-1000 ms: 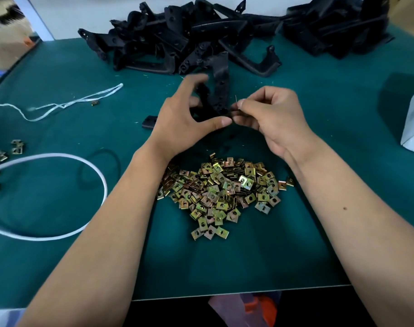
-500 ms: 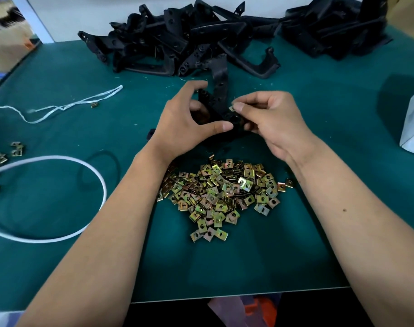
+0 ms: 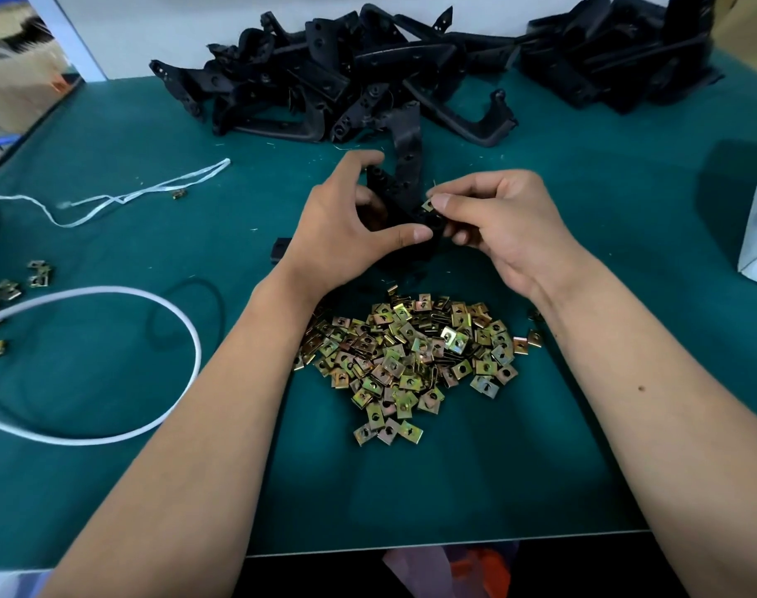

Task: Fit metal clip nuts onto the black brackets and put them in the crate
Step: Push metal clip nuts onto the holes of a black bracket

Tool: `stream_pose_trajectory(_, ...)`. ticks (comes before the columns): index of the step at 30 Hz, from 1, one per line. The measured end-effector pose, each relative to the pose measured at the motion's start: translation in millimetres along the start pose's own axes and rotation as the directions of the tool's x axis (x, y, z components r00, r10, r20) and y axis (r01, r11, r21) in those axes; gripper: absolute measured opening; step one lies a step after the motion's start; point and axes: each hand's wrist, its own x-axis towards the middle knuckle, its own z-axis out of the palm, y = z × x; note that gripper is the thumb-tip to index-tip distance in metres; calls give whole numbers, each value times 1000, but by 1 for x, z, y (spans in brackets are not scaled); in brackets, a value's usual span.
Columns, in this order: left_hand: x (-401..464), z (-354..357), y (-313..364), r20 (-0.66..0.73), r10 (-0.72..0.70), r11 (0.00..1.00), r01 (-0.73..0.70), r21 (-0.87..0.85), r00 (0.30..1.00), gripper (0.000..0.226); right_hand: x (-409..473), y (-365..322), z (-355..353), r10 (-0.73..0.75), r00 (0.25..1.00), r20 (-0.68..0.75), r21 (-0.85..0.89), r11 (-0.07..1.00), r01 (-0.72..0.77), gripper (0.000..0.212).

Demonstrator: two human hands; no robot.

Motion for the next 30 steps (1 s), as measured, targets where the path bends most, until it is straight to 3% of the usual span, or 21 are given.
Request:
stream_pose_trajectory(8,1,1,-1,-46,17,999,-15,51,999,97,-2,-3,2,56,998,35,56,997,-58,19)
stream_pose_trajectory(13,0,1,0,-63,20,997,-16,72,998,98,-4,-3,4,-11,999,-38,6,1000,11,21)
stream_pose_trajectory(25,2,4,2,-46,-27,996,31,79,999,103,-5,-2,8,-102,995,-14,-88,991,100,21)
stream_pose_trajectory(30,3,-5,4,-130,-102,990,114,85,986,95,-6,-3,9,-113,994,-13,-125,986,110,15)
